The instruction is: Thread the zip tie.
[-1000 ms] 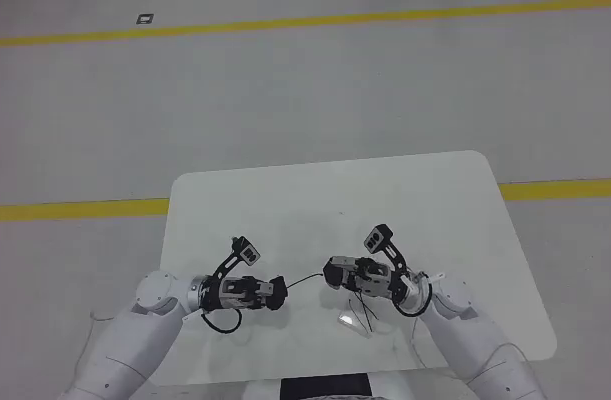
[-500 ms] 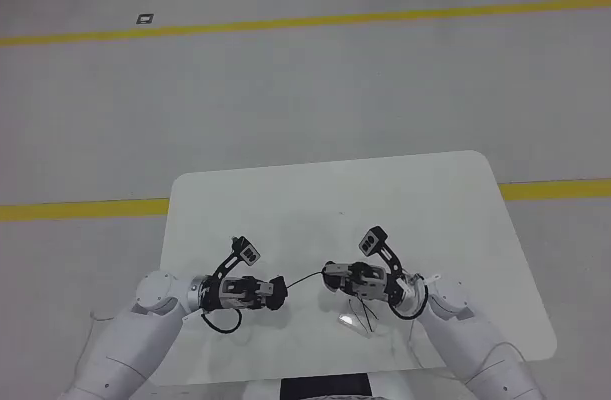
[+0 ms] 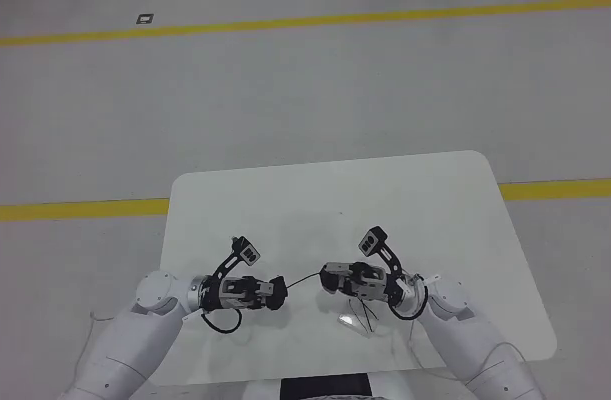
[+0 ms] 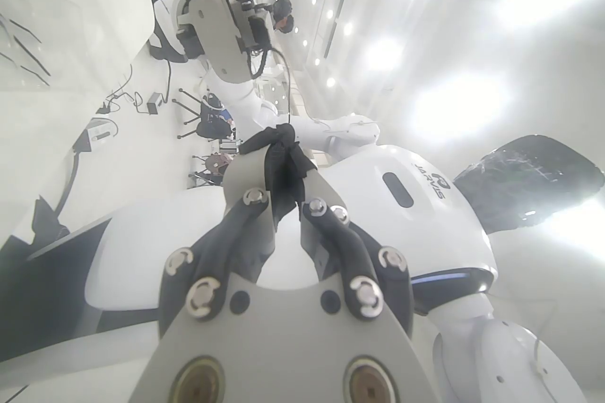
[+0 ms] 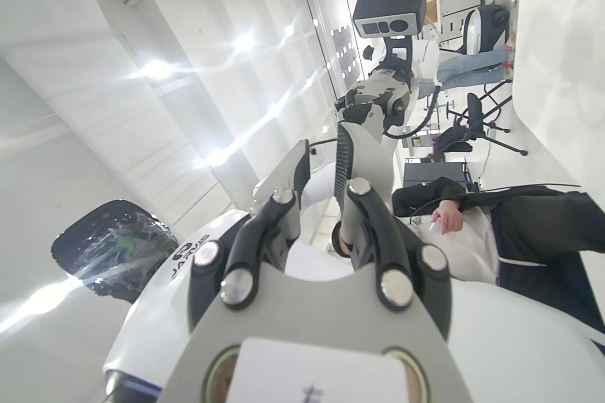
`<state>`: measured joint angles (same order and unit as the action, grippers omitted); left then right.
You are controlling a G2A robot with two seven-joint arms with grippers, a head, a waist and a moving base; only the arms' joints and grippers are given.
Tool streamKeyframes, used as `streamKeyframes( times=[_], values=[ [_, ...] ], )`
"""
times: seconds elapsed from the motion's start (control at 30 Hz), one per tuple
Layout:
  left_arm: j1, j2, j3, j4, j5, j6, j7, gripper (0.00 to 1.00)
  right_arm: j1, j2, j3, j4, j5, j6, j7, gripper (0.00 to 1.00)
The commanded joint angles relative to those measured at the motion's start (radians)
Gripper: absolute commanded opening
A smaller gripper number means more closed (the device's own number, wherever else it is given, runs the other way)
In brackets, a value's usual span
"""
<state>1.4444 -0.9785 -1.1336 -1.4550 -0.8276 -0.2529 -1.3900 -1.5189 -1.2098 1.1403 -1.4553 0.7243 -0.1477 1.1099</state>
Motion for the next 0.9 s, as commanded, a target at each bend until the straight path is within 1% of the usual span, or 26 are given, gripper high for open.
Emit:
streamKeyframes(
  times=[0.0, 0.13, 0.3, 0.47, 0.6, 0.7, 0.77, 0.87],
  values=[
    [0.0, 0.0, 0.0, 0.0, 0.0, 0.0, 0.0, 0.0, 0.0, 0.001, -0.001, 0.0, 0.001, 0.0, 0.0, 0.28],
    [0.0, 0.0, 0.0, 0.0, 0.0, 0.0, 0.0, 0.0, 0.0, 0.002, -0.003, 0.0, 0.005, -0.003, -0.002, 0.27],
    [0.0, 0.0, 0.0, 0.0, 0.0, 0.0, 0.0, 0.0, -0.001, 0.003, -0.006, -0.001, 0.018, -0.012, 0.001, 0.2],
    [0.0, 0.0, 0.0, 0.0, 0.0, 0.0, 0.0, 0.0, 0.001, 0.003, -0.012, -0.003, 0.02, -0.014, 0.003, 0.16],
    [0.0, 0.0, 0.0, 0.0, 0.0, 0.0, 0.0, 0.0, 0.003, 0.004, -0.016, -0.004, 0.019, -0.013, 0.001, 0.18],
    [0.0, 0.0, 0.0, 0.0, 0.0, 0.0, 0.0, 0.0, 0.005, 0.005, -0.018, -0.003, 0.019, -0.012, 0.0, 0.15],
    [0.0, 0.0, 0.0, 0.0, 0.0, 0.0, 0.0, 0.0, 0.005, 0.005, -0.02, -0.002, 0.019, -0.013, 0.0, 0.12],
    [0.0, 0.0, 0.0, 0.0, 0.0, 0.0, 0.0, 0.0, 0.006, 0.006, -0.022, -0.002, 0.02, -0.017, -0.001, 0.01]
  ],
)
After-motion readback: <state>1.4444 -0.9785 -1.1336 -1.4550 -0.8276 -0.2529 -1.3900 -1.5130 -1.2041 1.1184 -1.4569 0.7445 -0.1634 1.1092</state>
